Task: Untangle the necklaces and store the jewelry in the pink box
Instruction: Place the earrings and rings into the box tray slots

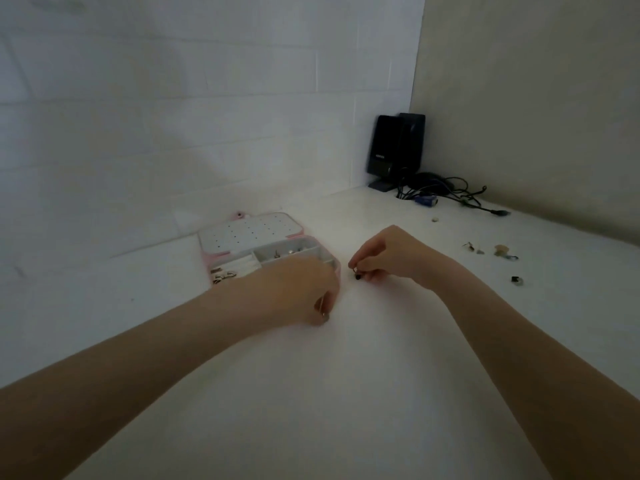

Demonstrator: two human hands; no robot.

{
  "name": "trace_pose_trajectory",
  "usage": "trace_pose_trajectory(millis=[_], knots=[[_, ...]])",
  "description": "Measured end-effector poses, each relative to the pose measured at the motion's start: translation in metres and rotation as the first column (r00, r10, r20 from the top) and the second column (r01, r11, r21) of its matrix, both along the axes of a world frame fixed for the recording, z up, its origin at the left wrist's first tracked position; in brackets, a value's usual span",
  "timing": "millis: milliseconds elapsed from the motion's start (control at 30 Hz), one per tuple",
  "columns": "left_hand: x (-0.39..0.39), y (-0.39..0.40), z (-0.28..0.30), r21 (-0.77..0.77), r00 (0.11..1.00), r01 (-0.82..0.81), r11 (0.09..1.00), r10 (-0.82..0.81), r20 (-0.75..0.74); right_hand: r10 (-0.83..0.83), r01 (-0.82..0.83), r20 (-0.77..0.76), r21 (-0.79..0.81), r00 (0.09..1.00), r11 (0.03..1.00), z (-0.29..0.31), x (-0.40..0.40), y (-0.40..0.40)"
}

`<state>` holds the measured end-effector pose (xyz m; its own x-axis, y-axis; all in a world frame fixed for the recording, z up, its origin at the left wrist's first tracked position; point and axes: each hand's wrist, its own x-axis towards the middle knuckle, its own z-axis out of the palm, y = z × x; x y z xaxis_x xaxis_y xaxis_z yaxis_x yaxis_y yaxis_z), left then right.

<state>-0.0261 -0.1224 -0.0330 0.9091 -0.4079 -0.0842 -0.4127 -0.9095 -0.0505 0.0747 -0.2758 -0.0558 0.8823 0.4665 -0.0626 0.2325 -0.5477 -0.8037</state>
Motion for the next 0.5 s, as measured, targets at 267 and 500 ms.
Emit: trace_pose_trajectory(millis=[267,500], knots=[[-0.001,0.002,-0.006,-0.083,0.999,-0.025,0.996,0.027,0.025,-0.074,0.091,0.143,-0.112,0.987,0.99,0.007,-0.004,0.004],[0.005,0.014,0.003,-0.946,0.957,-0.238,0.221,0.222,-0.189,0.153,-0.094,-0.089,0.472,0.984,0.877,0.033,-0.026,0.007]])
